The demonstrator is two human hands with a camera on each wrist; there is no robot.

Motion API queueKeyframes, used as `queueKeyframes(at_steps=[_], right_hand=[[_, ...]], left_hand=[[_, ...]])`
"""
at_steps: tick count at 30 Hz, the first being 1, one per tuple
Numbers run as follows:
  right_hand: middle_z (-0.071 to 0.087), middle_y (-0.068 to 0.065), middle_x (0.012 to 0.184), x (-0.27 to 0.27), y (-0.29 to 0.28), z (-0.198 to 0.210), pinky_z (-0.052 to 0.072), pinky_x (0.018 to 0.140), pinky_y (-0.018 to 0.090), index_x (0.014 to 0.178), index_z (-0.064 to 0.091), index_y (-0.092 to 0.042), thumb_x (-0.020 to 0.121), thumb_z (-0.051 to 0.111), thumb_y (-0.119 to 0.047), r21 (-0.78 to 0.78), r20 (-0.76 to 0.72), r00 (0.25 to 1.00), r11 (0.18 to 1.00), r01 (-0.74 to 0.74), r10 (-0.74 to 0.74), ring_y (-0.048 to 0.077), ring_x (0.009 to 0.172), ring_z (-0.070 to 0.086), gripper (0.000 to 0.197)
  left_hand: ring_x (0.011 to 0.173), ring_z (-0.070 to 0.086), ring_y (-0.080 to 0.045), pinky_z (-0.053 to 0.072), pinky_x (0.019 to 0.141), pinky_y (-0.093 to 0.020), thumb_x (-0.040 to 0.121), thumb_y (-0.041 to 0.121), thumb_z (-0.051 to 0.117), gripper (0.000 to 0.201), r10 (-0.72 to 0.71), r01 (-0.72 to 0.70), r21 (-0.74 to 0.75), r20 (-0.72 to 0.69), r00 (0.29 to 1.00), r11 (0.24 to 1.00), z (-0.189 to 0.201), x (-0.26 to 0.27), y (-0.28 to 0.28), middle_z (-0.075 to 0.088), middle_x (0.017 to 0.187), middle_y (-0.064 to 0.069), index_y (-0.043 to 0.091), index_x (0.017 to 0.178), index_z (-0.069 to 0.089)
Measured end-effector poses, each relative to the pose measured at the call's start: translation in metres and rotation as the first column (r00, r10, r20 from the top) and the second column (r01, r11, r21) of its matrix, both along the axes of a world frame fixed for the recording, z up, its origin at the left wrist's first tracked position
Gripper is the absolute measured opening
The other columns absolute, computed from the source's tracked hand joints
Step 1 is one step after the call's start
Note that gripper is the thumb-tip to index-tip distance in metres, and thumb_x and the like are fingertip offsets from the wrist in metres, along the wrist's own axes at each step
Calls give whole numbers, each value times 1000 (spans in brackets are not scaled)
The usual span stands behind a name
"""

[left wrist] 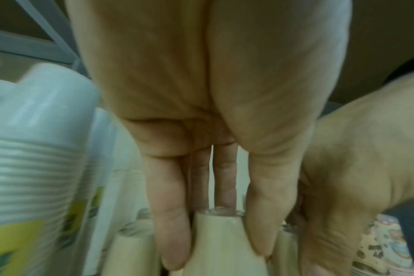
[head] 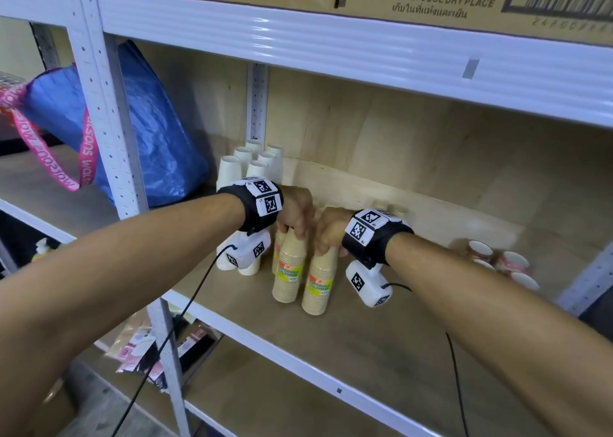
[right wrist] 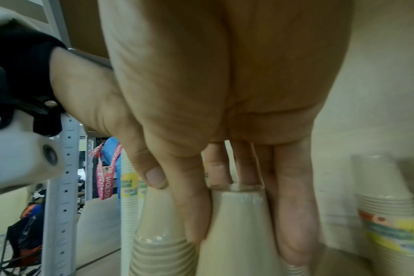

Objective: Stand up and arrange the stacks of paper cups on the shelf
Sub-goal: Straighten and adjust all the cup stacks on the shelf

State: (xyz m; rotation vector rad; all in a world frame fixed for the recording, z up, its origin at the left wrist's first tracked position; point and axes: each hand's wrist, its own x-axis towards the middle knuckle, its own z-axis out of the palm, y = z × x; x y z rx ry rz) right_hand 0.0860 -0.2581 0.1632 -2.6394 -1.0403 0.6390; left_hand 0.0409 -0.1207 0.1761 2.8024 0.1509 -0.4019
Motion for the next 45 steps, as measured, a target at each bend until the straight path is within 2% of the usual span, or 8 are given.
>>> queueKeyframes(at_steps=[1,5,8,11,19,22,25,45], right_hand=[[68,12,98,5,-7,2,57,81,33,107,67,1,76,78,-11,-25,19,1000,1000,18,-17,26,90,66,35],[63,12,87,32,-37,7,52,64,32,102,68,5,71,81,-17,-72,81,991,991,115,-109,25,73,62,40],[70,13,97,53,-57,7,59,78,37,100,71,-1,71,82,-17,-120,171,970,973,196,-174,27,86,69,35],[66,6,80,74,-77,4,50,54,24,75,67,-7,71,82,-21,-137,289,931,953,271,-224,16,64,61,21],[50,-1,66,129,-120,-19,44,59,25,60,45,-19,67,77,-24,-66,398,844,907,417,-359,22,71,60,33],[65,5,84,143,-127,-25,44,58,23,84,66,-9,80,71,-15,-9,420,815,896,444,-400,24,81,66,10],[67,14,114,158,-129,-31,49,75,28,114,67,-1,90,63,-12,33,406,797,879,476,-447,28,103,66,26],[58,14,113,200,-134,-45,51,83,36,112,57,-10,89,55,-23,169,358,807,883,439,-469,33,100,59,26]], left_hand=[[69,65,-19,54,57,-23,79,15,77,32,-17,17,-1,16,1000,1000,3,4,-6,71,99,-10,7,110,70],[75,69,-24,56,55,-23,77,14,79,24,-56,61,-58,74,996,996,12,25,-27,71,95,-7,11,100,72],[61,63,-20,51,53,-24,76,14,78,20,-73,78,-29,149,986,997,14,42,-45,68,84,-3,15,94,72],[83,67,-21,53,62,-25,77,15,78,27,-88,90,0,216,972,996,11,62,-61,68,100,-2,15,103,72],[95,64,-21,56,80,-29,78,17,78,31,-82,91,-18,291,953,996,-6,117,-91,66,110,-3,16,109,71],[92,62,-20,54,77,-27,79,17,76,29,-88,98,-17,308,947,995,-12,133,-97,66,108,-2,16,108,71],[89,63,-20,55,77,-29,79,17,75,26,-100,106,-3,301,948,994,-18,146,-99,69,105,-4,14,105,72],[82,61,-20,50,72,-29,83,19,71,21,-107,122,-41,266,958,992,-37,178,-95,72,100,-8,8,100,72]])
